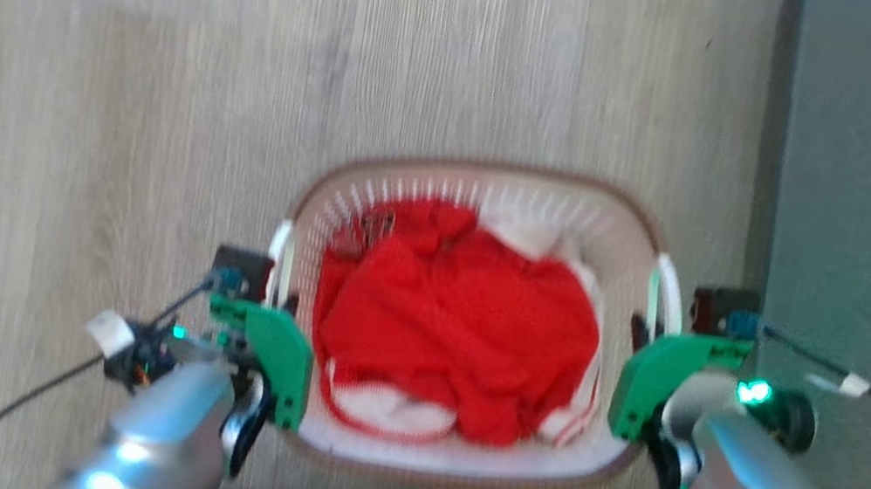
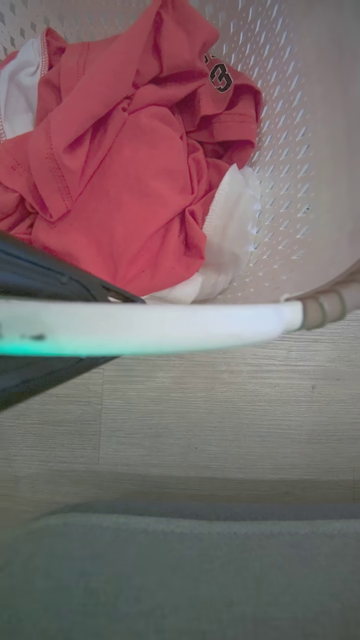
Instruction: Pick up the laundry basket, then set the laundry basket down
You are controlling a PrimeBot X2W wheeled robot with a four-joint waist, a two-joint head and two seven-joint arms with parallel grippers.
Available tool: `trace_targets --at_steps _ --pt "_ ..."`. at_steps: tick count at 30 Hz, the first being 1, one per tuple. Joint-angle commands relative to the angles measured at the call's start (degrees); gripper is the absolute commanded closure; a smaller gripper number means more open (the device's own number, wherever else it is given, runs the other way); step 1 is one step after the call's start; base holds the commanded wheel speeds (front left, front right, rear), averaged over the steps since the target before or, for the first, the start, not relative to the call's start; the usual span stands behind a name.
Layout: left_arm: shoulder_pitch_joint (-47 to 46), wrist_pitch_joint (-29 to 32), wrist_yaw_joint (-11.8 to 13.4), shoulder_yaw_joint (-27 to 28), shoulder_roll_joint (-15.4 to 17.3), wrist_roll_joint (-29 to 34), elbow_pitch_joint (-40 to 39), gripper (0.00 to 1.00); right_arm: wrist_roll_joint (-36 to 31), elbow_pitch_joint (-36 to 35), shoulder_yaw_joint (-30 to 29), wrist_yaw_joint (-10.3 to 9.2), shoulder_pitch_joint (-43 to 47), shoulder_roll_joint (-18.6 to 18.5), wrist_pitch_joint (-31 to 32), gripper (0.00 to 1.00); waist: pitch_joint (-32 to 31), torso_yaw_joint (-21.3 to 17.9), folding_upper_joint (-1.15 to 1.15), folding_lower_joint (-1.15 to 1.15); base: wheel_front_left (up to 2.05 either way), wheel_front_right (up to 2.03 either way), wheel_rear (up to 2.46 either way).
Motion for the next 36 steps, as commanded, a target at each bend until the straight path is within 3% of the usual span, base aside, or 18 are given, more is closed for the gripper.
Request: trace_targets --at_steps 1,9,20,36 --pt "1.89 0.36 -0.01 0.36 2.04 -0.08 1.05 1.00 0.48 -0.30 1.03 -0.10 1.75 -0.60 -0.09 1.00 -5.15 -0.38 0.00 0.01 0.00 0.00 0.00" --pt "7.23 4.58 -1.53 -2.71 2.04 -3.66 2.95 1.00 7.55 0.75 7.31 -0.10 7.13 -0.60 4.57 1.00 -14.79 -0.53 0.00 0.01 0.00 0.00 0.00" --pt "11.61 5.89 -2.38 -5.34 2.04 -5.99 4.57 1.00 14.49 0.77 14.26 -0.10 12.13 -0.60 7.20 1.00 -24.24 -0.74 0.00 0.01 0.00 0.00 0.00" --pt "14.61 5.94 -2.46 -7.63 2.04 -7.95 5.52 1.00 20.41 1.69 21.46 -0.10 13.73 -0.60 6.54 1.00 -29.34 -0.88 0.00 0.01 0.00 0.00 0.00"
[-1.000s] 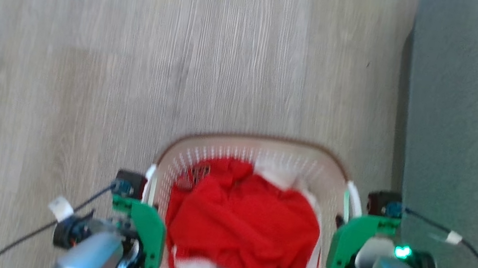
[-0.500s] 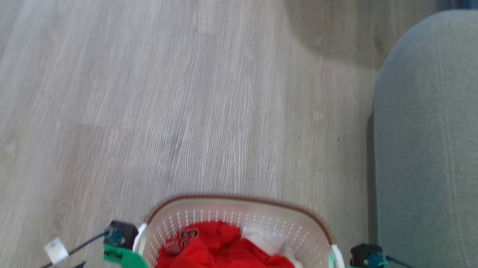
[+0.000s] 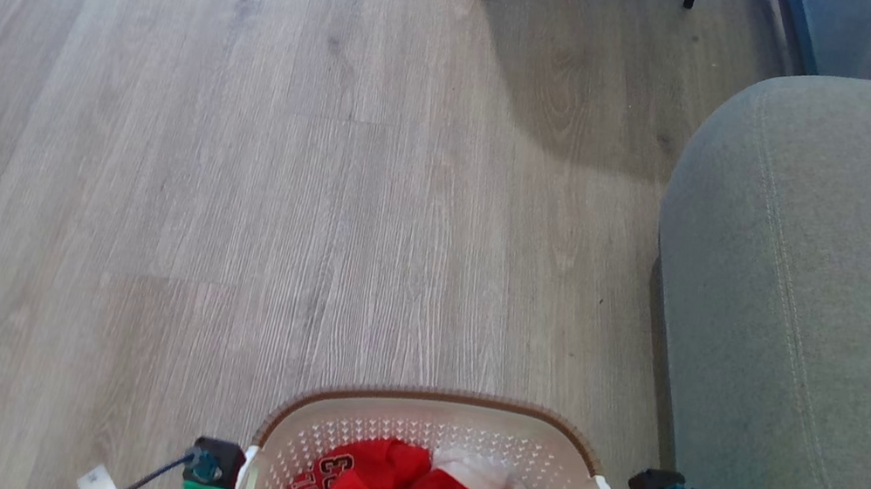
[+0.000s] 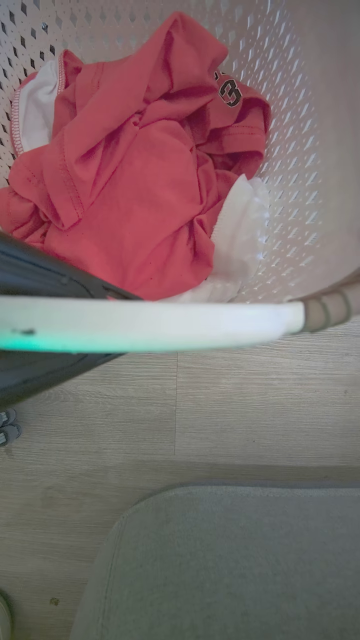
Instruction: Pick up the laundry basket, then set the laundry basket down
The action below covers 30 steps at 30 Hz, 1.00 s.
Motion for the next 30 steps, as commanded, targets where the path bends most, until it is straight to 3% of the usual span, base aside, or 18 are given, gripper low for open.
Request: trace_targets --at_steps 1,30 --pt "-0.86 -0.21 0.27 0.54 1.96 -0.22 0.40 1.00 0.30 -0.55 0.84 -0.10 -0.66 -0.66 -1.38 1.00 -0.02 0.00 -0.01 0.01 0.00 0.00 0.00" --pt "-2.38 -1.05 0.99 -1.84 1.96 -3.22 0.56 1.00 6.77 0.66 7.65 -0.10 -4.14 -0.66 -3.81 1.00 2.30 -0.60 -0.01 0.01 0.00 0.00 0.00"
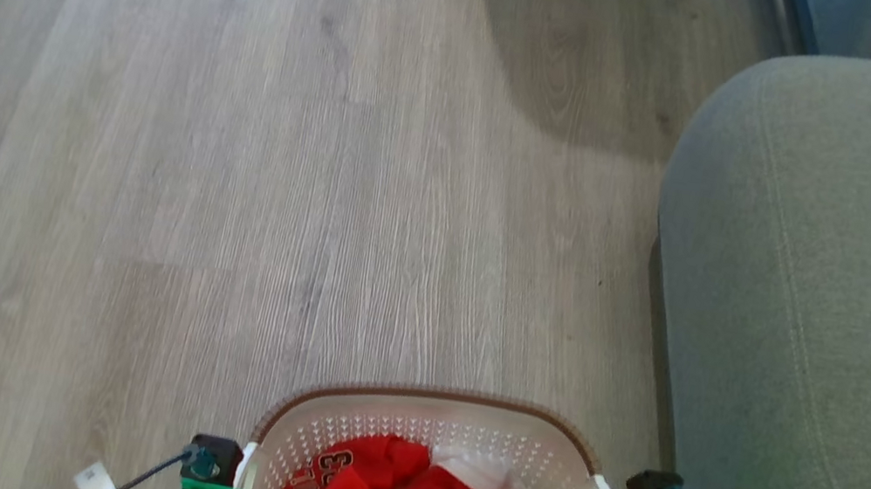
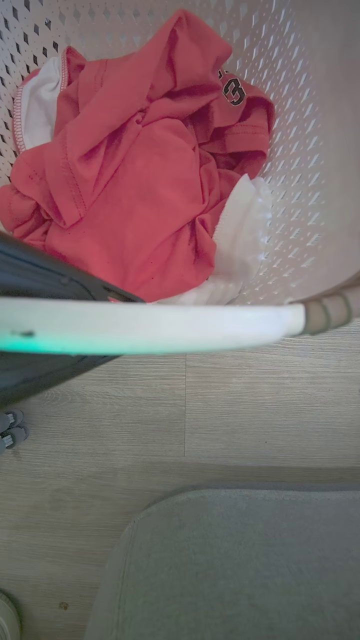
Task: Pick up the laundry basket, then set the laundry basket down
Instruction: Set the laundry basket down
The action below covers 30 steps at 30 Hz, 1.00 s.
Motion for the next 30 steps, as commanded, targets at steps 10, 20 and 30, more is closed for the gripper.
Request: trace_targets --at_steps 10,20,30 --pt "-9.28 -2.44 0.88 0.68 1.77 -0.46 0.85 1.00 0.50 0.77 1.65 -0.10 -11.40 -0.64 -3.16 1.00 9.39 -0.30 0.00 0.00 0.00 0.00 0.00" --pt "-20.16 -5.01 1.33 1.18 1.96 0.25 1.26 1.00 -0.57 2.15 1.59 -0.10 -22.10 -0.64 -5.49 1.00 22.31 -0.11 0.00 0.00 0.00 0.00 0.00" --pt "-32.62 -7.44 1.95 1.31 1.88 1.34 1.33 1.00 -3.58 3.13 -0.32 -0.10 -34.87 -0.64 -7.72 1.00 37.48 1.04 0.00 0.00 0.00 0.00 0.00"
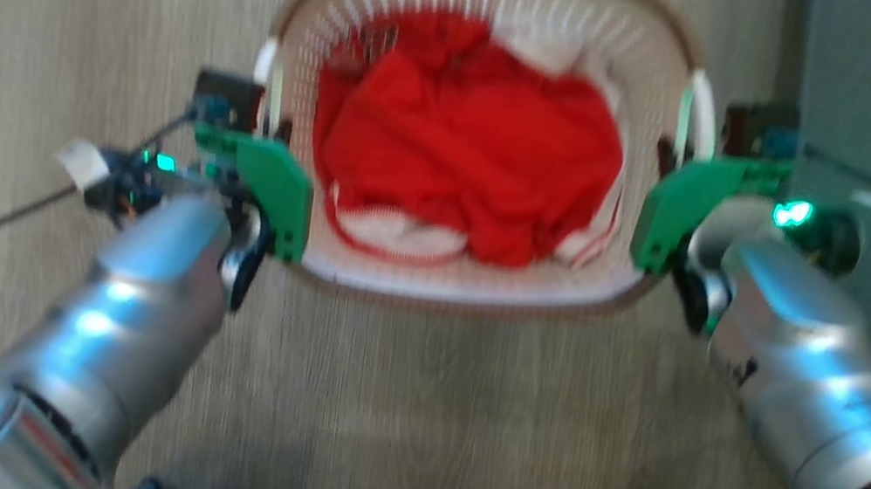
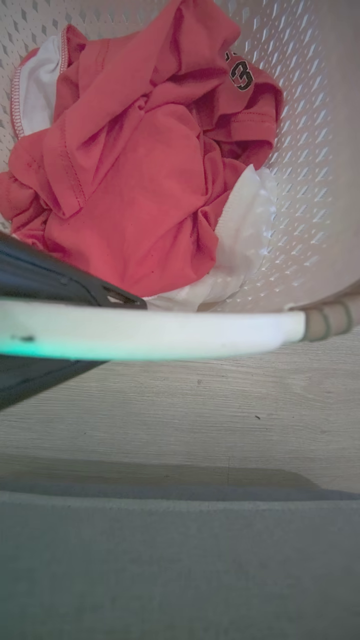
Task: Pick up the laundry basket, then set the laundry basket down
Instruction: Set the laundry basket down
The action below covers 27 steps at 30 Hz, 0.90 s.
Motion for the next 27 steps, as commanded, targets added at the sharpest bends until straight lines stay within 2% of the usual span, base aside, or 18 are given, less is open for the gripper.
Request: trace_targets --at_steps 1,12,27 --pt "-1.02 -0.44 0.40 0.77 1.76 1.22 0.14 1.00 -1.33 -0.64 -0.28 -0.10 -0.89 -0.14 -1.43 1.00 6.65 0.71 0.00 -0.02 0.00 0.00 0.00" --pt "-6.65 -1.92 0.87 0.67 1.68 1.68 -0.37 1.00 -7.33 -0.61 -6.30 -0.10 -3.94 -1.16 -2.03 1.00 14.66 1.50 0.00 -0.02 0.00 0.00 0.00" --pt "-8.75 -2.22 1.40 -0.16 1.67 1.96 -1.02 1.00 -15.11 -0.61 -13.94 -0.10 -4.95 -0.63 -2.38 1.00 18.34 1.52 0.00 -0.02 0.00 0.00 0.00"
